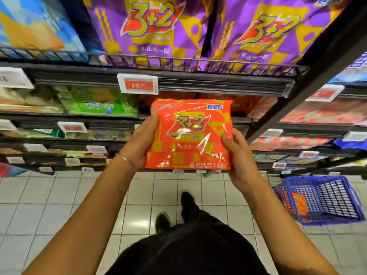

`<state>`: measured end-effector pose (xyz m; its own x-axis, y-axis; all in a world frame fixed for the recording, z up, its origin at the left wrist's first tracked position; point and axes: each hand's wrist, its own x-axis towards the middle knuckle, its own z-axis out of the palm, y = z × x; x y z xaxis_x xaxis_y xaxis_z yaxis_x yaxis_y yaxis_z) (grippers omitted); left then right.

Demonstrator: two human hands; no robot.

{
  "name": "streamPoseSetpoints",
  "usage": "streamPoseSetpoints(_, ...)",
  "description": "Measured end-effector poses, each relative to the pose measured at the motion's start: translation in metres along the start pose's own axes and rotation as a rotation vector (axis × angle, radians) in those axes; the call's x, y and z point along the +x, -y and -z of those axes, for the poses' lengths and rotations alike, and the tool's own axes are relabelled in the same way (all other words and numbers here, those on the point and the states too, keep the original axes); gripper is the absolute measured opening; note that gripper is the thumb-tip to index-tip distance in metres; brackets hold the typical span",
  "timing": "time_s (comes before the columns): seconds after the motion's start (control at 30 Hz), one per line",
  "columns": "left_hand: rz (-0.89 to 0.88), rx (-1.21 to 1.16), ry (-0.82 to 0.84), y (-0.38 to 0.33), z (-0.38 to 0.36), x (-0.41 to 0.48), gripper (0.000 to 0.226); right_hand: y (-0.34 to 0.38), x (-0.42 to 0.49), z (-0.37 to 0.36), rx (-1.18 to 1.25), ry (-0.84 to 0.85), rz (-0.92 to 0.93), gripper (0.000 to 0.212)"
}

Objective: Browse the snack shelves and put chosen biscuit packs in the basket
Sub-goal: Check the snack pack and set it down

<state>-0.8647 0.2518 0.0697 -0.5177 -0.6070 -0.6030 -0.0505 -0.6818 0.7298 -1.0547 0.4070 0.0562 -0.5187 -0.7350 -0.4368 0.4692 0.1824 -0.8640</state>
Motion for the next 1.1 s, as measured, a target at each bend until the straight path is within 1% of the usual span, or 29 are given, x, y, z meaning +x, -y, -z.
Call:
streamPoseSetpoints(0.07, 0.053, -0.075, 0.168, 0.025, 0.017, -0.012, 0.079, -0.009, -0.015, 0.0, -0.006, -0.001, -0.028, 0.039)
streamPoseSetpoints(0.13, 0.124, -0.131, 0.234, 0.051, 0.028, -0.023, 0.074, -0.018, -0.03, 0.001, -0.027, -0.004, -0.042, 0.04)
streamPoseSetpoints(0.2, 0.193, -0.172, 0.215, 0.074, 0.032, -0.032, 0.073, -0.024, -0.045, 0.002, -0.054, 0.009, -0.092, 0.047)
streamPoseSetpoints(0.27, 0.229, -0.188, 0.178, 0.093, 0.035, -0.042, 0.072, -0.029, -0.06, 0.006, -0.083, 0.059, -0.176, 0.06)
streamPoseSetpoints(0.3, 0.23, -0.204, 0.186, 0.1, 0.036, -0.048, 0.07, -0.031, -0.067, 0.01, -0.089, 0.084, -0.21, 0.06)
streamPoseSetpoints(0.37, 0.234, -0.242, 0.216, 0.113, 0.035, -0.06, 0.068, -0.034, -0.079, 0.017, -0.089, 0.118, -0.263, 0.052)
streamPoseSetpoints(0.5, 0.248, -0.283, 0.215, 0.136, 0.022, -0.084, 0.071, -0.038, -0.101, 0.037, -0.11, 0.147, -0.295, 0.052)
streamPoseSetpoints(0.63, 0.263, -0.288, 0.15, 0.168, -0.006, -0.109, 0.074, -0.041, -0.12, 0.064, -0.16, 0.126, -0.32, 0.04)
streamPoseSetpoints(0.73, 0.263, -0.263, 0.105, 0.188, -0.036, -0.127, 0.074, -0.045, -0.135, 0.091, -0.101, 0.125, -0.401, 0.035)
streamPoseSetpoints(0.83, 0.197, -0.189, 0.026, 0.199, -0.06, -0.135, 0.08, -0.048, -0.146, 0.117, -0.046, 0.118, -0.441, 0.033)
streamPoseSetpoints(0.87, 0.21, -0.168, 0.02, 0.204, -0.064, -0.139, 0.076, -0.049, -0.15, 0.124, -0.04, 0.116, -0.444, 0.033)
streamPoseSetpoints(0.93, 0.277, -0.171, 0.063, 0.214, -0.068, -0.151, 0.067, -0.05, -0.157, 0.136, -0.031, 0.121, -0.439, 0.033)
streamPoseSetpoints(0.97, 0.283, -0.184, 0.082, 0.218, -0.067, -0.154, 0.065, -0.05, -0.161, 0.141, -0.023, 0.117, -0.435, 0.032)
streamPoseSetpoints(1.1, 0.21, -0.204, 0.131, 0.222, -0.068, -0.171, 0.056, -0.05, -0.172, 0.157, 0.022, 0.115, -0.416, 0.029)
